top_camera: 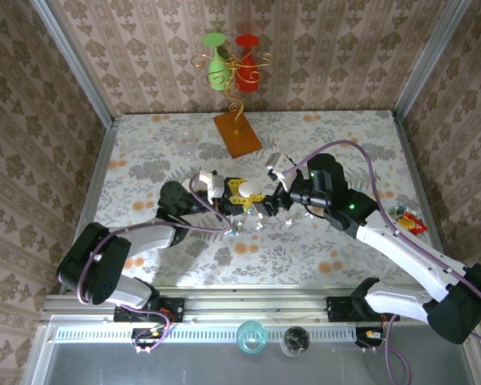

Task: Insert the wireless bluetooth earbuds into the charging case

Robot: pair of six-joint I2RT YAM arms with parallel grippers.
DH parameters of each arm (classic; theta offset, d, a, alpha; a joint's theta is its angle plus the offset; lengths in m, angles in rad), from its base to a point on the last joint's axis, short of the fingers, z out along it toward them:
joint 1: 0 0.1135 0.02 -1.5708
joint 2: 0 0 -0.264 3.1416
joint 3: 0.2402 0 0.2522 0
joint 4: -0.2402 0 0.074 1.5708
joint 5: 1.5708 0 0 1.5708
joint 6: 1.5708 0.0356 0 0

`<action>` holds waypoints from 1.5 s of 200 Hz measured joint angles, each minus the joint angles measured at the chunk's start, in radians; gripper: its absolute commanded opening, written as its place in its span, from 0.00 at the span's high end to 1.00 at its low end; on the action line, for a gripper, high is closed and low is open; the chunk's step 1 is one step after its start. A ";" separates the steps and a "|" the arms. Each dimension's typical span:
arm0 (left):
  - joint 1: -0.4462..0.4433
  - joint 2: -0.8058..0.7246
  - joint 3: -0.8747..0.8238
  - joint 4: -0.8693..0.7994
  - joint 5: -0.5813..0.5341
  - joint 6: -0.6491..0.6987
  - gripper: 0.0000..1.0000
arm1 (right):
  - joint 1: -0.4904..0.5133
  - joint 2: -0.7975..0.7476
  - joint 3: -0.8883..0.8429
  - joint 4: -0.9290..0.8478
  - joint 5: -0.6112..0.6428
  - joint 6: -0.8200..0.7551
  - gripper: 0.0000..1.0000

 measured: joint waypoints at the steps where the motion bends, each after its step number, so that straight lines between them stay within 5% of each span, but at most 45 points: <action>1: 0.000 0.000 0.000 0.000 0.000 0.000 0.71 | 0.000 0.000 0.000 0.000 0.000 0.002 0.07; 124: -0.015 -0.010 0.000 -0.010 0.081 -0.029 0.71 | -0.049 0.011 0.061 -0.039 -0.034 0.055 0.21; 300: -0.024 -0.022 0.015 -0.005 0.118 -0.052 0.71 | -0.084 0.116 0.151 -0.172 -0.343 0.097 0.79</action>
